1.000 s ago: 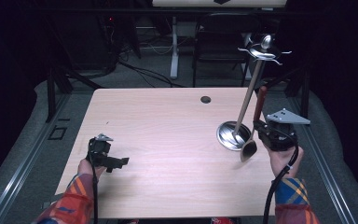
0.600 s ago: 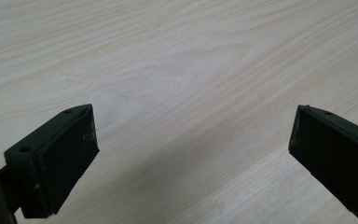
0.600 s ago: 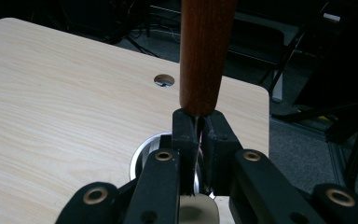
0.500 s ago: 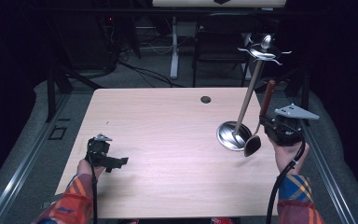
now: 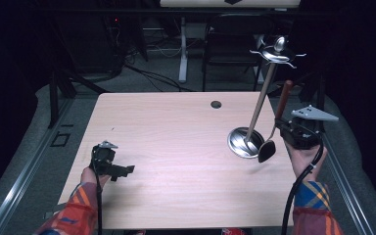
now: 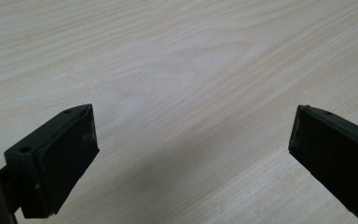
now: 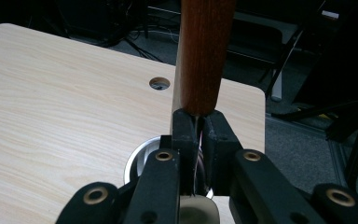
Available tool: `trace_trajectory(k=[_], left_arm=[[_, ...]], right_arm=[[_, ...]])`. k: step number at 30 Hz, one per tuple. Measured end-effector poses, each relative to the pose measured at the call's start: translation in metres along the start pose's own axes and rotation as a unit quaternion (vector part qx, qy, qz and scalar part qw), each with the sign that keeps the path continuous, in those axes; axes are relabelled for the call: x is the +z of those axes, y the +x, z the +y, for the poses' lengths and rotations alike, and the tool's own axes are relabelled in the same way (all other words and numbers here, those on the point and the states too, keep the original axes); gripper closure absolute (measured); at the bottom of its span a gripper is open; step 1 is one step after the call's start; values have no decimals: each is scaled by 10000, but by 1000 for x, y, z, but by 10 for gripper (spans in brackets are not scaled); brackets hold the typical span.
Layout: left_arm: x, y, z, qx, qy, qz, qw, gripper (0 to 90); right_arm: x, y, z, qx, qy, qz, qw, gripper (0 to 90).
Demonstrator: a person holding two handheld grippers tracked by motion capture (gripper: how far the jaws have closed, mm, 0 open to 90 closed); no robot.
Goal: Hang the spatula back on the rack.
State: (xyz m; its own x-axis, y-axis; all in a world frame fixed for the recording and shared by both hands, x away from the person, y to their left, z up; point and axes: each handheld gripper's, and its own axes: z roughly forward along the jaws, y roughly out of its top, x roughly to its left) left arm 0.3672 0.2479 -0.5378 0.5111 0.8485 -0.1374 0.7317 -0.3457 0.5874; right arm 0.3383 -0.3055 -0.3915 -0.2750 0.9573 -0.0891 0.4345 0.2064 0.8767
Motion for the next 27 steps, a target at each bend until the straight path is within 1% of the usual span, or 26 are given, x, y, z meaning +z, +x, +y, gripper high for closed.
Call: trace_trajectory(k=[4,9,15,18,27], left_arm=[[-1,0,0,10,-10,22,10000,11],[1,0,0,23,10,14,10000,11],[0,-1,0,21,-1,30,10000,11],[0,-1,0,25,-5,47,10000,11],[2,-1,-1,29,72,12,10000,12]], right_arm=[[1,-1,2,5,18,43,10000,841],[-1,-2,5,-36,-3,-26,10000,841],[-4,-3,9,-17,-73,-15,10000,841],[-3,-4,11,-30,-60,15,10000,841],[-2,-9,14,12,-121,-14,9999,841]])
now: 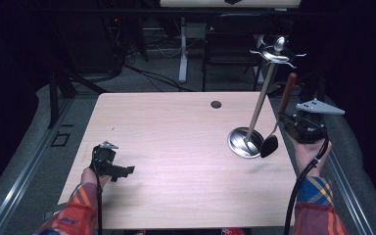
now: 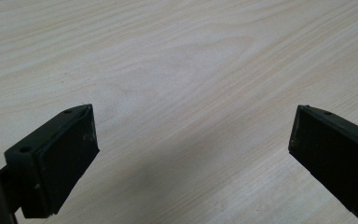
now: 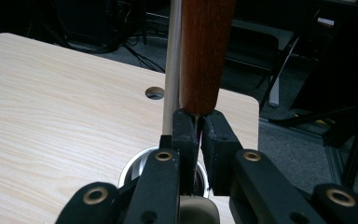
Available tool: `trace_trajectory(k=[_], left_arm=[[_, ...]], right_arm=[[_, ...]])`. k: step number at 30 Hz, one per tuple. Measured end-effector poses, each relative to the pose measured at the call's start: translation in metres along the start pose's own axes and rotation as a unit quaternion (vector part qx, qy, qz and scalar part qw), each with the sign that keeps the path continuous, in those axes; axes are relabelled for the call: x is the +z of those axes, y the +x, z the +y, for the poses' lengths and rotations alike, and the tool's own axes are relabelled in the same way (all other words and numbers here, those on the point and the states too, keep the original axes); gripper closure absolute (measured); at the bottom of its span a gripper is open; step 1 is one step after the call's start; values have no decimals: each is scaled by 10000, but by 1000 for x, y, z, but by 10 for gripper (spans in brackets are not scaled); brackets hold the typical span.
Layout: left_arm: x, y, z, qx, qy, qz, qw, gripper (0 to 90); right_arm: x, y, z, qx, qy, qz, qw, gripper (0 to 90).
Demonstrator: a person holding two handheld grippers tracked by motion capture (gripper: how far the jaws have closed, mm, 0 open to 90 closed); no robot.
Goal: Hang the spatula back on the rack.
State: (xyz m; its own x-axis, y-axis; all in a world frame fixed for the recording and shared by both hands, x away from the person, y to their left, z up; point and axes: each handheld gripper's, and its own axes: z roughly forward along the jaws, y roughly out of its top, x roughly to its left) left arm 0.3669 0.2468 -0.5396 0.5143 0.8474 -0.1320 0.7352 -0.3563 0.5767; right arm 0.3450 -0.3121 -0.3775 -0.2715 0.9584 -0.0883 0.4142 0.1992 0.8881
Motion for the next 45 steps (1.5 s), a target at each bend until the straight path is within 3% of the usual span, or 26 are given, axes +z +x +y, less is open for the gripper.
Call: trace_trajectory(k=[18,35,45], left_arm=[[0,0,0,15,-12,22,10000,13],[-1,0,-1,0,-13,21,10000,14],[0,0,-1,7,21,21,10000,14]], right_arm=[[-2,-8,6,100,-116,41,9999,841],[-14,-15,14,183,-329,26,9993,841],[-16,-13,19,133,-405,75,9991,841]])
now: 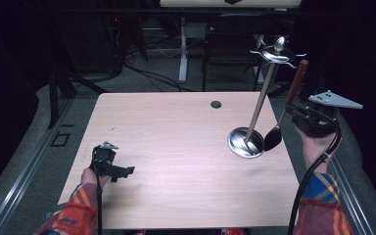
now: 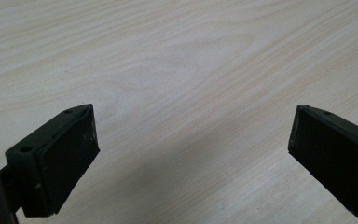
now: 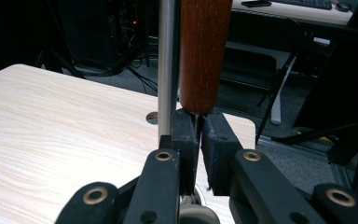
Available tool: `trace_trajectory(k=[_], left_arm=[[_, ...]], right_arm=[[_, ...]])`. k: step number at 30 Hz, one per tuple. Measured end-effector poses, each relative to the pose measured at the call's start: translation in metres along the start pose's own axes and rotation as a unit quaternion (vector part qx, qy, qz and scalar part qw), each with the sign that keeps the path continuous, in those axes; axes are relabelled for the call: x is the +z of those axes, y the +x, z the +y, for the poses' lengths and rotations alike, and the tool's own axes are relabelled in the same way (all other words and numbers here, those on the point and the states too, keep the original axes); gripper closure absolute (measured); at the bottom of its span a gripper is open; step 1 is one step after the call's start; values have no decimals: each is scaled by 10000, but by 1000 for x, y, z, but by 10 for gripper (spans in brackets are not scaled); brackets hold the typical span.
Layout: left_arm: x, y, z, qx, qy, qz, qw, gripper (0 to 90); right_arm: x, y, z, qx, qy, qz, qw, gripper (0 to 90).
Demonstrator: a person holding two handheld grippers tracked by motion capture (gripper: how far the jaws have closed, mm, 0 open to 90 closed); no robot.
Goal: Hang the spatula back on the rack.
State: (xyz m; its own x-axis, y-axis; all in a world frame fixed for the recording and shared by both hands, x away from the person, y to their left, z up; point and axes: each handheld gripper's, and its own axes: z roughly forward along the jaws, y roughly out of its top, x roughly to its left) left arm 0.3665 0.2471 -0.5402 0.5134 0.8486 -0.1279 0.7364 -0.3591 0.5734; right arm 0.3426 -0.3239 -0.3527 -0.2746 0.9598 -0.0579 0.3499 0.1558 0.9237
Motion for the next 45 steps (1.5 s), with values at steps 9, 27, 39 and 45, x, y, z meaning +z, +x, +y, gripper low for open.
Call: trace_trajectory(k=[9,27,39,45], left_arm=[[0,0,0,5,3,5,10000,14],[0,0,0,11,-3,24,10000,14],[-2,2,-3,-27,4,37,10000,15],[-5,3,-6,-76,-7,68,9999,15]], right_arm=[[2,1,1,-25,22,49,10000,841],[6,4,3,-69,73,46,9999,841],[12,4,5,-65,139,67,9999,841],[16,4,5,-62,176,50,9998,841]])
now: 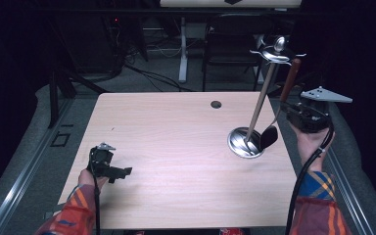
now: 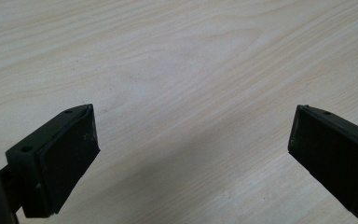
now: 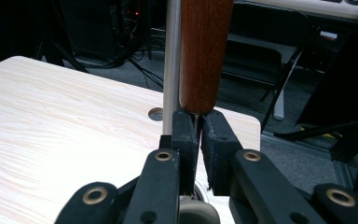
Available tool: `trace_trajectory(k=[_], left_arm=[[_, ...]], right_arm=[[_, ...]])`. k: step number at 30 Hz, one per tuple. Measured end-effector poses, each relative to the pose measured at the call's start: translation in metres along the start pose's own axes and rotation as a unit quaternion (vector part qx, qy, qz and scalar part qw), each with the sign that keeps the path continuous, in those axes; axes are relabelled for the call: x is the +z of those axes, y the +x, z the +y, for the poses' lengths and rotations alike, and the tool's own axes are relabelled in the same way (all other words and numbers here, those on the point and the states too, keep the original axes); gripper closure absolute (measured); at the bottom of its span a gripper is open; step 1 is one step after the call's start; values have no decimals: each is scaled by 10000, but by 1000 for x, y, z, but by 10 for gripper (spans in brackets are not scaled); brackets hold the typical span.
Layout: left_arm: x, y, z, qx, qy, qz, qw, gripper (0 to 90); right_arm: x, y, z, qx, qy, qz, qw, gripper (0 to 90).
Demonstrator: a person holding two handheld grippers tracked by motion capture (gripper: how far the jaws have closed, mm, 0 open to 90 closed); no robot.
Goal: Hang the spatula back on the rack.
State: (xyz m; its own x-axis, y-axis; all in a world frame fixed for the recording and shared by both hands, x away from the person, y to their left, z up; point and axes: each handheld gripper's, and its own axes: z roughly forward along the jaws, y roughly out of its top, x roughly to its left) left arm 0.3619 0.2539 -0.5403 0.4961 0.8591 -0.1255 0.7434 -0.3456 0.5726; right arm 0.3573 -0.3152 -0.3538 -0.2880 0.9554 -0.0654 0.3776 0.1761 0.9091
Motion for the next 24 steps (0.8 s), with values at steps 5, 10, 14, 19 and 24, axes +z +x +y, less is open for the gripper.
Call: trace_trajectory(k=[5,10,14,19,24], left_arm=[[-1,1,-1,-6,-7,0,10000,14],[-1,1,-2,-7,-1,3,10000,14],[-3,3,-4,-40,2,-5,10000,14],[-4,5,-7,-82,3,23,10000,14],[-5,6,-9,-89,49,20,9999,14]], right_arm=[[1,0,1,18,-28,11,10000,841],[1,0,2,15,-22,14,10000,841],[2,0,2,16,-27,11,10000,841],[6,1,3,29,-8,52,10000,839],[9,2,4,32,-4,74,10000,839]])
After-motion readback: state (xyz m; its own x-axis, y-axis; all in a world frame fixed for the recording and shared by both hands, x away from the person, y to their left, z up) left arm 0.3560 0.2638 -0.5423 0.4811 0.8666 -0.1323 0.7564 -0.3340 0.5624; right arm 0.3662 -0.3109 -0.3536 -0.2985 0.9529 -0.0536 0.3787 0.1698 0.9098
